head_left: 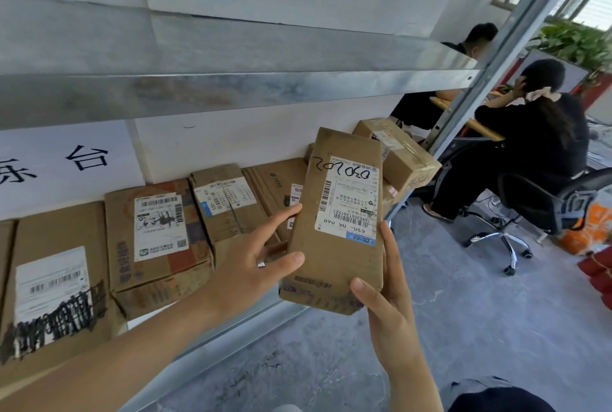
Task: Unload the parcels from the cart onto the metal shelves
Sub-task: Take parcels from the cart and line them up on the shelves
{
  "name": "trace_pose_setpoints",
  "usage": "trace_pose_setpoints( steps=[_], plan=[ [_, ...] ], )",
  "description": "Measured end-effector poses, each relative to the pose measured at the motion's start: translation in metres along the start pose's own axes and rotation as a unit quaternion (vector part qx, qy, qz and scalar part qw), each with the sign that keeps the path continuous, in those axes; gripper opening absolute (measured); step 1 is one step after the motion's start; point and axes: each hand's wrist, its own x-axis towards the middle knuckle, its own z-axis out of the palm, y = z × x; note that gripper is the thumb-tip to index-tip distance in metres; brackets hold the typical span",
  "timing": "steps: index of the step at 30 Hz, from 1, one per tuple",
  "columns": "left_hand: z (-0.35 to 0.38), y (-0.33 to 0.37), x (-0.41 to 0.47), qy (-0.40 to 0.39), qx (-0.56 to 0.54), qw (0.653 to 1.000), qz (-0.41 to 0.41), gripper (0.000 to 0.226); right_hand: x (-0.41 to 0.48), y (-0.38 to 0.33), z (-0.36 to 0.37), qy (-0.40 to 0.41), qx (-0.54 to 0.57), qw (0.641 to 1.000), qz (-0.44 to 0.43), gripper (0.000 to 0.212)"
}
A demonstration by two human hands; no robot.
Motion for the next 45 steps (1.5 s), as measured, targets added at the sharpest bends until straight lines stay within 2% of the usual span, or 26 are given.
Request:
trace_pose_setpoints(
  steps=[4,8,12,20,23,32,37,45],
  plan=[
    [0.014,0.0,0.011,-0.009,-0.011,1.0,-0.008,0.064,0.006,0.001,-0.017,0.01,0.01,1.0,0.0,0.079],
    [0.03,0.005,0.029,0.005,-0.026,1.0,-0.017,0.059,0.023,0.004,-0.037,0.007,0.02,1.0,0.006,0.085],
    [0.047,0.004,0.054,0.018,-0.037,0.999,-0.024,0.065,0.048,0.007,-0.064,-0.006,0.029,1.0,0.011,0.085],
    [0.103,0.0,0.109,0.117,-0.005,0.993,-0.017,0.052,0.113,-0.001,-0.133,-0.086,0.041,0.995,0.044,0.093],
    [0.125,-0.003,0.127,0.156,-0.012,0.988,-0.017,0.056,0.137,-0.004,-0.158,-0.123,0.038,0.99,0.055,0.1],
    [0.167,-0.009,0.161,0.263,-0.016,0.964,-0.026,0.053,0.189,0.001,-0.199,-0.215,0.049,0.972,0.084,0.094],
    [0.181,-0.004,0.174,0.295,0.007,0.955,-0.041,0.051,0.205,0.006,-0.209,-0.244,0.045,0.965,0.088,0.089],
    [0.186,-0.001,0.188,0.308,0.036,0.949,-0.054,0.05,0.221,0.009,-0.212,-0.248,0.005,0.967,0.062,0.097]
  ],
)
